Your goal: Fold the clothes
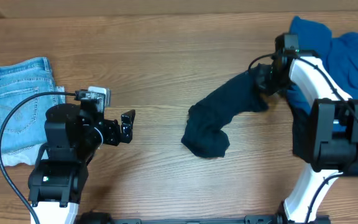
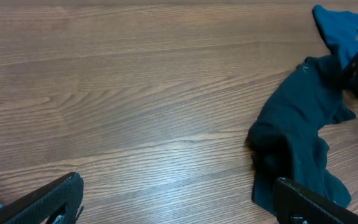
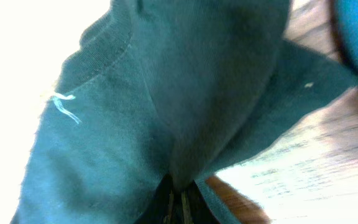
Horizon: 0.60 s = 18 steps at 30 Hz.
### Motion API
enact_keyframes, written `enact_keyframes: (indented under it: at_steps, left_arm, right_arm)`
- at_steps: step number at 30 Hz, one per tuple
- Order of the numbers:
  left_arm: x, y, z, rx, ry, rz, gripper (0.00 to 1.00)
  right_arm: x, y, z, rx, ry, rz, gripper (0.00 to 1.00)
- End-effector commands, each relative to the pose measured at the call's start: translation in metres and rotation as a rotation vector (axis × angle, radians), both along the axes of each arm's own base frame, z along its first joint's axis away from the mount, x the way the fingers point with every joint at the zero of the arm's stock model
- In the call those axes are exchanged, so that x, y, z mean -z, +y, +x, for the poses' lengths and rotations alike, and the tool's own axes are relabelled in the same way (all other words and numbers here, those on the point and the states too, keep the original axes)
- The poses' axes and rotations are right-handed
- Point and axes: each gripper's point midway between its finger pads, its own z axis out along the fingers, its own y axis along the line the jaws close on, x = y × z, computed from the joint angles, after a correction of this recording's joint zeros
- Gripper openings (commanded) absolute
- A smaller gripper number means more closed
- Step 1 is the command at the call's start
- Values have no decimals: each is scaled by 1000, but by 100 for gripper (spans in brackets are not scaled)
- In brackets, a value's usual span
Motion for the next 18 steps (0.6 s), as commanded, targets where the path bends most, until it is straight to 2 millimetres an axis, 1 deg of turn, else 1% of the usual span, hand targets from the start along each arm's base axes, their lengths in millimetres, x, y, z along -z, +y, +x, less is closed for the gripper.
enact_keyframes:
  at_steps: [1,2,3,5,7,8,9,10,12,15,16,18]
  left_arm:
    - [-12,1,3,-11,-26,-7,100]
    - [-12,1,3,-11,-26,-7,100]
    - [-12,1,3,-11,-26,-7,100]
    - [-12,1,3,-11,-26,-7,100]
    - [-13,1,3,-11,-27,-7,100]
    - [-13,1,3,-11,-27,-7,100]
    - [-13,1,3,-11,-27,-7,100]
    - [-13,1,3,-11,-27,-7,100]
    - [-13,1,3,-11,-27,-8,100]
    - [-12,1,3,-11,-26,-8,100]
    - [-12,1,3,-11,-26,-8,100]
    - [-12,1,3,-11,-26,-8,100]
  right_arm:
    - [-146,-12,41,-31,-343,-81,4]
    - [-186,-18,42,-26,-424,-121,4]
    - [-231,-29,39,2,-508,-171,4]
    - [-308,-49,25,46,-667,-225,4]
    - [-354,-67,7,50,-773,-278,4]
    - [-365,-73,1,45,-796,-302,4]
    - [-371,-80,-4,48,-806,-319,4]
    - [-372,-87,-7,54,-802,-332,4]
    - [-367,-87,-8,24,-785,-330,4]
    - [-369,-84,-7,3,-797,-328,4]
    - [-372,-70,-4,-77,-825,-282,4]
    - [-379,-34,-1,-250,-892,-161,4]
